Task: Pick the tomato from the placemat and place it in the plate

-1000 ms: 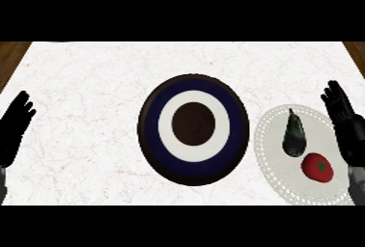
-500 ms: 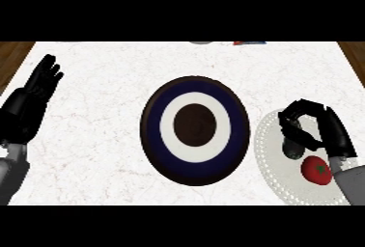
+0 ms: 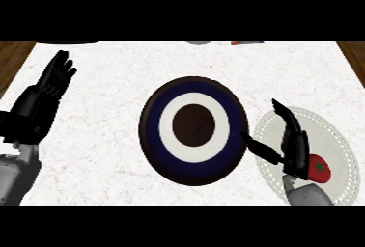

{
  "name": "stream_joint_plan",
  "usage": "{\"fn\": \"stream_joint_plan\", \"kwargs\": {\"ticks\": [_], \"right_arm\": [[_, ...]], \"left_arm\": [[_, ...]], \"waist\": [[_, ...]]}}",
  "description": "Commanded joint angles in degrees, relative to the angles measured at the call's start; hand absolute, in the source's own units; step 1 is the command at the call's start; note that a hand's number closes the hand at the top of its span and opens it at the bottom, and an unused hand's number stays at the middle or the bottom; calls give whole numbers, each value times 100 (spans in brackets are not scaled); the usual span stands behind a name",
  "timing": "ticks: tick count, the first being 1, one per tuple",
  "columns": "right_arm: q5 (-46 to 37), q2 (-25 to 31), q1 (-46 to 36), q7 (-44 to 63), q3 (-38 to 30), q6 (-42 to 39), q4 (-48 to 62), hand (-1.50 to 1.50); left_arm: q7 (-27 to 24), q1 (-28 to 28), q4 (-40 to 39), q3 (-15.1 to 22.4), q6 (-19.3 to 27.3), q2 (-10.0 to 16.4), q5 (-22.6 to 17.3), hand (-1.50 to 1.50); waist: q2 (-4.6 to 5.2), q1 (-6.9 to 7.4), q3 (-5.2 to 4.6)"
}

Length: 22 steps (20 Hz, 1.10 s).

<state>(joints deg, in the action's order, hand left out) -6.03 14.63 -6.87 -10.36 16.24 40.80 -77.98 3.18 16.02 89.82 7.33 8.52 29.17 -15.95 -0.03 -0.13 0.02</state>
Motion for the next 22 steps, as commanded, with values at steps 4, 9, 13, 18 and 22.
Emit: {"fn": "stream_joint_plan", "kwargs": {"ticks": [4, 9, 13, 18, 22], "right_arm": [[-1031, 633, 474, 1131, 51, 403, -1459, -150], [-1673, 1897, 692, 3211, 83, -670, -1724, -150], [-1807, 2602, 717, 4610, 188, -1792, -2017, -150], [-1293, 3129, 479, 6303, 431, -3411, -2699, -150], [-895, 2996, -111, 7683, 679, -4295, -3080, -150]], "left_arm": [[-98, -184, 120, -56, -6, -227, 293, 0], [132, -85, 201, -297, -189, 118, 48, 0], [151, -44, 192, -179, -56, -78, 124, 0], [-54, -108, 18, -132, -194, -104, 187, 0], [172, 334, -90, -353, -331, 37, 57, 0]], "waist": [[-17, -26, -10], [-64, -65, -47], [-55, -96, -60], [-19, -40, -50], [12, 28, -27]]}}
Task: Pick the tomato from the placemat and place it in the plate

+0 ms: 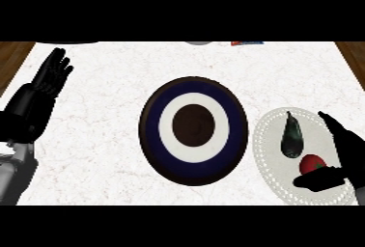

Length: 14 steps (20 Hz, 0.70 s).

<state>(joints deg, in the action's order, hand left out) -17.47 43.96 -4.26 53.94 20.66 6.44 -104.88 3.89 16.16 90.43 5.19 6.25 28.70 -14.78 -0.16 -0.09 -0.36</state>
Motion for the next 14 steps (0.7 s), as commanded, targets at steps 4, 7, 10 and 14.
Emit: {"fn": "stream_joint_plan", "kwargs": {"ticks": [4, 7, 10, 14], "right_arm": [[407, -37, -470, 1231, -93, -1143, -7, -150], [218, -108, -685, 1527, -20, -1293, 90, -150], [-69, -124, -358, 1635, 89, -1168, -16, -150], [-11, -288, -565, 1711, 122, -1414, 575, -150]], "left_arm": [[10, -169, 97, -18, -76, -206, 96, 0], [79, -279, 347, 17, 0, -250, 255, 0], [91, -225, 233, 56, 92, -384, 397, 0], [199, -8, 177, -241, -149, -268, 139, 0]], "waist": [[18, 19, 33], [15, 43, 33], [8, -6, 32], [18, 31, 33]]}}
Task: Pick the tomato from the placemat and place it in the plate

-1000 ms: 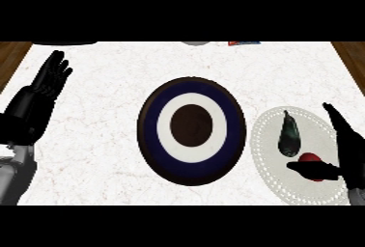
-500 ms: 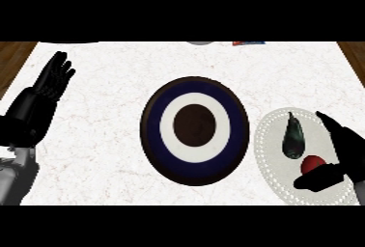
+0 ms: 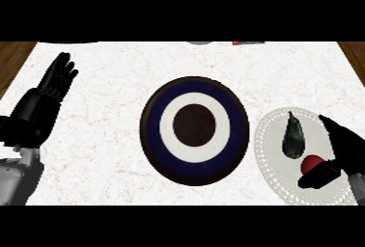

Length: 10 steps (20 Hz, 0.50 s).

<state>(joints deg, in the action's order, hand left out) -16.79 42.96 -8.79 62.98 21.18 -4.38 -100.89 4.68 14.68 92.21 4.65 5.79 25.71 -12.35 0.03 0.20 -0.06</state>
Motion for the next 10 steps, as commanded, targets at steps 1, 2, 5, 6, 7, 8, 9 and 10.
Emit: {"fn": "stream_joint_plan", "kwargs": {"ticks": [1, 2, 5, 6, 7, 8, 9, 10], "right_arm": [[-70, -151, 57, 402, -66, -279, 405, -150], [-22, -232, -167, 837, -39, -458, 323, -150], [-301, -359, 341, 543, 42, -206, 384, -150], [-97, -227, 208, 352, -269, -497, 470, -150], [-285, -389, 306, 290, -181, -350, 501, -150], [-249, -457, 204, 284, -231, -447, 654, -150], [-318, -564, 112, 43, -299, -413, 1022, -150], [-441, -658, 265, 285, -171, -389, 761, -150]], "left_arm": [[186, 183, 21, -58, 38, -79, 101, 0], [-9, -156, 118, -118, -108, -18, 37, 0], [-188, -228, -39, 24, 34, -264, 327, 0], [-25, 150, -257, -275, -183, -130, 104, 0], [-65, 369, -533, -233, -233, -228, 160, 0], [-367, 190, -686, -271, -287, -241, 245, 0], [-170, -138, -57, -110, -81, -403, 332, 0], [4, 36, -46, -387, -390, -99, 112, 0]], "waist": [[0, -20, 6], [-4, 21, 2], [-5, -28, 3], [-1, -39, 4], [2, -55, 4], [5, -38, 4], [-2, 4, 6], [-6, -10, 5]]}}
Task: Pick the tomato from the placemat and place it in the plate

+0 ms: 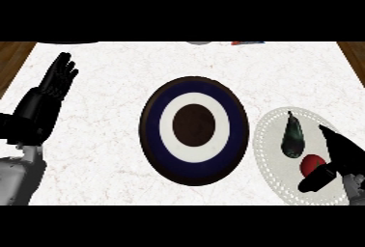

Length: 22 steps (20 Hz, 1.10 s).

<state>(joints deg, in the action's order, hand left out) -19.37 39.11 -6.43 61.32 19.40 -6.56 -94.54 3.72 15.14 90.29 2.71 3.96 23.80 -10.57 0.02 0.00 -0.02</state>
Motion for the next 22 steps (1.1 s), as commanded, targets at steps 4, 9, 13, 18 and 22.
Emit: {"fn": "stream_joint_plan", "kwargs": {"ticks": [4, 9, 13, 18, 22], "right_arm": [[-256, -519, 192, 368, -10, -312, -3, -150], [-546, -685, -6, -429, -225, -251, 1395, -150], [-764, -646, 108, -543, -386, -540, 1312, -150], [-1831, -687, 72, -1288, -277, 694, 1326, 150], [-2371, -906, 1823, -1106, -69, 2025, 277, 150]], "left_arm": [[-102, 216, -426, 79, 25, -398, 438, 0], [379, 7, 379, -231, -267, -144, 157, 0], [54, -58, 116, -433, -424, -251, 249, 0], [54, -10, -10, -415, -376, -317, 353, 0], [384, 90, 99, -595, -335, -157, 272, 0]], "waist": [[1, -41, 0], [-1, 39, 4], [-3, 3, 2], [-3, -7, 3], [-53, -243, 1]]}}
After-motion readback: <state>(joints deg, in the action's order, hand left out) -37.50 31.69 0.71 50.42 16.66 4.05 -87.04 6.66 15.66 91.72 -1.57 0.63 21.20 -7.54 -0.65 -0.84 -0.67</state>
